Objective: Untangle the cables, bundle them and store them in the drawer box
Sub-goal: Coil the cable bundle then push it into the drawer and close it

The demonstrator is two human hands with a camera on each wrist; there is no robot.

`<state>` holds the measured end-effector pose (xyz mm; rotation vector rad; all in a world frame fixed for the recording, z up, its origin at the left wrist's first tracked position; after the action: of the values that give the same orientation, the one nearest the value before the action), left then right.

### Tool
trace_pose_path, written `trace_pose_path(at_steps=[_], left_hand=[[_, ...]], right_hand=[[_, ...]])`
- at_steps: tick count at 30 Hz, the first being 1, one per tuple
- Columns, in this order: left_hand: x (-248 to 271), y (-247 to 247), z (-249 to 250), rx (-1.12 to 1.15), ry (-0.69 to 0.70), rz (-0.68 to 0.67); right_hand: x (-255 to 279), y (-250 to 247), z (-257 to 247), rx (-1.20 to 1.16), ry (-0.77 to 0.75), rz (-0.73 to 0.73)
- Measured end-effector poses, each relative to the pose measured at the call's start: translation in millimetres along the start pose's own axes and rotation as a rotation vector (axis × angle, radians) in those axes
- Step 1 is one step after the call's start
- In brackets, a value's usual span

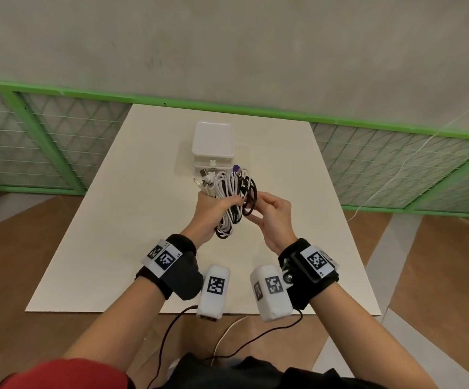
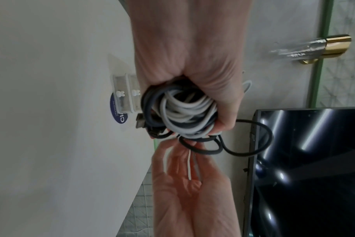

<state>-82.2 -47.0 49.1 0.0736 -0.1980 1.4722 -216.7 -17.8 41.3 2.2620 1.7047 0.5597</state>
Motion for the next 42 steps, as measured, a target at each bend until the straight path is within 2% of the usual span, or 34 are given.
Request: trace_pose_path(at_steps=[4,7,12,15,19,21,23,25,30,36,39,42], left_hand=[[0.4,3.1,-9.6,0.075,-0.061,0.057],[3.0,8.1,-18.1,0.170,-0.132,0.050],[-3.3,0.8,-26.1,0.078,-0.188,0.160],[-11.8,-7.4,-34.8,0.112,-0.237,0.221],[-31.8,-30.9,-33.1,0.101,-0.237,0.284],[-42.6,-38.1,-29.9,0.091,-0.221,0.268],[-49.7,-40.9,-27.0,0.077,-0.210,0.239],[-57.7,-44.5,-27.7,0.078,-0.210,0.214],[-80.7,-37.7,-45.9,0.088,-0.340,0.004],[-97.1,-27.8,-48.8,0.117,-0.365,-0.205],[-107.3,-37.4,-53.1,0.084,-0.359,-0.119],[-117.1,-44.4,-57.6,0.101,-0.364,-0.040]], right_hand=[[-4.0,-2.6,-1.1,0.068,-0.017,0.027],[-5.9,-4.0,-3.1,0.141,-0.047,0.008],[-10.5,-11.7,12.3,0.285,-0.042,-0.052],[-15.6,0.3,13.1,0.318,0.022,-0.141],[-21.6,30.1,22.4,0.247,0.190,-0.288],[-29.6,38.9,26.9,0.213,0.191,-0.260],[-42.6,38.3,22.5,0.253,0.077,-0.156],[-52.9,41.0,20.0,0.303,0.014,-0.120],[-68.4,43.2,42.7,0.245,0.223,-0.116],[-80.6,35.8,54.8,0.189,0.247,0.041],[-87.8,39.6,56.0,0.247,0.169,0.063],[-96.0,46.9,59.1,0.192,0.131,0.033]])
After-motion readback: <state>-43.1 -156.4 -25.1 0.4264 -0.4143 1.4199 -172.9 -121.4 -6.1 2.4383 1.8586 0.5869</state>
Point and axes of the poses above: each hand's wrist, its own x-axis away from the middle knuckle, its own y-axis out of the palm, z = x × y, the point moved 10 cm from there along -x, towards the middle knuckle, and after that the axes turned 12 degrees about -x, right-handed, at the moved point
